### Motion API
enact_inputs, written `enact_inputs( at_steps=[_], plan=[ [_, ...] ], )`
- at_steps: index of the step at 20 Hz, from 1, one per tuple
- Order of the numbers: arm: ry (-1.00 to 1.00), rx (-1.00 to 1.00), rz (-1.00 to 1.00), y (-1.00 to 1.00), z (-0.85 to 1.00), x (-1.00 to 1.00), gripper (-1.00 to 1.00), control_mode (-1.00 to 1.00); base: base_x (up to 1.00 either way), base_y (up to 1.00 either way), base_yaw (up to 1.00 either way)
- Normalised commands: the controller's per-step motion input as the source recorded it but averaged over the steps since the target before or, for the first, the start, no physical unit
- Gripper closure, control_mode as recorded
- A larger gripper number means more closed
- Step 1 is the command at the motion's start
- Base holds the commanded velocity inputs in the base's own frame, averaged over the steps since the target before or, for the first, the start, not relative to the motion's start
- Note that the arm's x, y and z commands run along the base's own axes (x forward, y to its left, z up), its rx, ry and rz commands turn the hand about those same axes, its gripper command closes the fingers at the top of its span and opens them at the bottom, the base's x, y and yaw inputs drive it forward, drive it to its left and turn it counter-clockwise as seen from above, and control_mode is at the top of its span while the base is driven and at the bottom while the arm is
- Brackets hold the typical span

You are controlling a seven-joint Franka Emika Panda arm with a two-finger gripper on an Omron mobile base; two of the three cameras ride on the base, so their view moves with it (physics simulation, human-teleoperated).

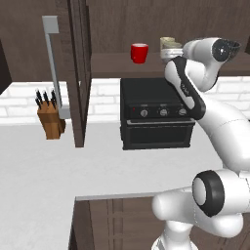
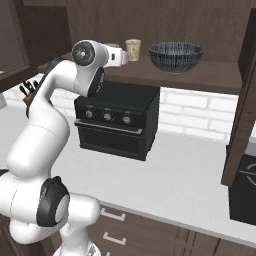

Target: Gather all objects into one cabinet and sort the glasses and bowls to opposite sides.

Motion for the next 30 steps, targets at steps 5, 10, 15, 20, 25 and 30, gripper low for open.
enact_inputs(
  at_steps=[5,10,15,20,25,30],
  plan=[
    [0.0,-0.01,0.0,0.01,-0.1,0.0,-1.0,-1.0,0.0,0.0,0.0],
    [-0.02,0.0,0.0,0.0,-0.05,0.0,-1.0,-1.0,0.0,0.0,0.0],
    [-0.02,0.0,0.0,0.0,0.0,0.0,-1.0,-1.0,0.0,0.0,0.0],
    [-0.01,0.0,0.0,-0.02,0.0,-0.16,-1.0,-1.0,0.0,0.0,0.0],
    [-0.03,0.02,0.0,-0.1,0.15,-0.38,-1.0,-1.0,0.0,0.0,0.0],
    [-0.01,0.04,0.0,-0.15,0.05,-0.59,-1.0,-1.0,0.0,0.0,0.0]
  ],
)
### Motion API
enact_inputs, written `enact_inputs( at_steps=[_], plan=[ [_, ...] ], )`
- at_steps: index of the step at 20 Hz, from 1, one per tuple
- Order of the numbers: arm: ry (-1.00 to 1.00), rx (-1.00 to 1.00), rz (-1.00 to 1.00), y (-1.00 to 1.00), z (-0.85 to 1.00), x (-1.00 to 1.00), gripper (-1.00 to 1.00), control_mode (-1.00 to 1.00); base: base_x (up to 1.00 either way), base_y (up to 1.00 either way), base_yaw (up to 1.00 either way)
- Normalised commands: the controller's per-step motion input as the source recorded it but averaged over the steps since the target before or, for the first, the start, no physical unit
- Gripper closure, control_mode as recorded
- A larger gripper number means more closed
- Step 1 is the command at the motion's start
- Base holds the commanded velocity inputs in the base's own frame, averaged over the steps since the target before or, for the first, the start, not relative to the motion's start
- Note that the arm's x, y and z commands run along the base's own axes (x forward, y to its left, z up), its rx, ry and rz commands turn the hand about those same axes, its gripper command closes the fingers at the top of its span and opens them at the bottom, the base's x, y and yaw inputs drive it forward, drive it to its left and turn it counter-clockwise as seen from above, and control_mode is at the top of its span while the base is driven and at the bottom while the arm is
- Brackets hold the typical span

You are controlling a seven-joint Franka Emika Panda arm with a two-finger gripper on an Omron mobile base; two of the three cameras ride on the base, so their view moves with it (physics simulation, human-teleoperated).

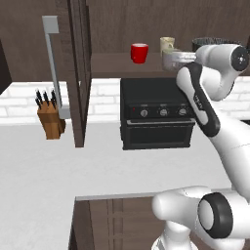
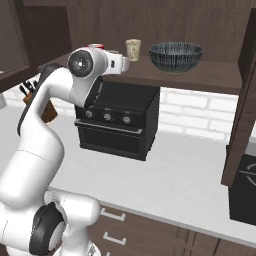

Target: Gather all objects into one cabinet and sort the glasses and bowls to opposite sides.

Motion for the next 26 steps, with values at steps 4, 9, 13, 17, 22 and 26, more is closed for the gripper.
enact_inputs(
  at_steps=[4,9,13,17,22,26],
  plan=[
    [0.0,-0.04,0.0,-0.21,-0.33,-1.0,-1.0,-1.0,0.0,0.0,0.0],
    [0.0,-0.03,0.0,-0.18,-0.3,-1.0,-1.0,-1.0,0.0,0.0,0.0],
    [0.0,-0.03,0.0,-0.17,-0.45,-1.0,-1.0,-1.0,0.0,0.0,0.0],
    [0.0,-0.03,0.0,-0.18,-0.47,-1.0,-1.0,-1.0,0.0,0.0,0.0],
    [0.0,-0.01,0.0,-0.06,-0.24,-0.87,-1.0,-1.0,0.0,0.0,0.0],
    [0.0,0.0,0.0,0.0,0.0,-0.08,-1.0,-1.0,0.0,0.0,0.0]
  ],
)
